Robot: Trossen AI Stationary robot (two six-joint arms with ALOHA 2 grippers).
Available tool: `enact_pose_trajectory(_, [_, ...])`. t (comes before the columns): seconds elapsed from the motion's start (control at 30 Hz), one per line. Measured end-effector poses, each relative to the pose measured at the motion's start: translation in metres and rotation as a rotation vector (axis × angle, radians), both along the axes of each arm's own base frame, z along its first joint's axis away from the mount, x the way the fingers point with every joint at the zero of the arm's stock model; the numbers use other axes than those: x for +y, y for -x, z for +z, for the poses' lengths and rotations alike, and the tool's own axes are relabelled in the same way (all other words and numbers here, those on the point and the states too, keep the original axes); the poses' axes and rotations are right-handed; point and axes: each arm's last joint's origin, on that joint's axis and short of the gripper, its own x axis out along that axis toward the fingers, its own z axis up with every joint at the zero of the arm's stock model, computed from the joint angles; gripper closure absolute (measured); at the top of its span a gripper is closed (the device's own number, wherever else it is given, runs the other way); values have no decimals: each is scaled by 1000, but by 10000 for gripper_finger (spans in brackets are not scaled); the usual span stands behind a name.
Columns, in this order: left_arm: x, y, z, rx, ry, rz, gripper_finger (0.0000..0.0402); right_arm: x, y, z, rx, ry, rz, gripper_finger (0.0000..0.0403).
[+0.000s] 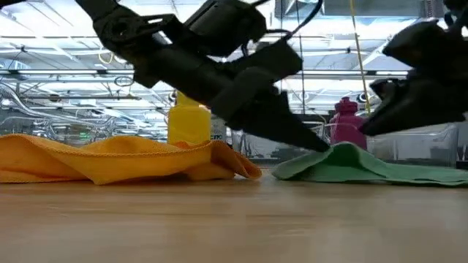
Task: Pick & Place Sports Items
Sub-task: Fold the green towel
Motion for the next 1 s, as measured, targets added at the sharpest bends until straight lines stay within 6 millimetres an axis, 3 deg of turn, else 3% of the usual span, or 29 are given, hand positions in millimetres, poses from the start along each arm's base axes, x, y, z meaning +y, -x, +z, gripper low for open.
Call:
enact_pose_trajectory(0.3, [1, -17, 26, -106, 16, -6, 254, -11, -16, -8, -20, -43, -2, 355])
enact_pose_trajectory(0.57, [6, -16, 24, -71, 44, -32, 254, -15, -26, -26, 18, -59, 18, 355])
enact_pose_trajectory(1.0, [5, -16, 22, -58, 26, -4, 254, -12, -17, -37, 171, -108, 75, 355])
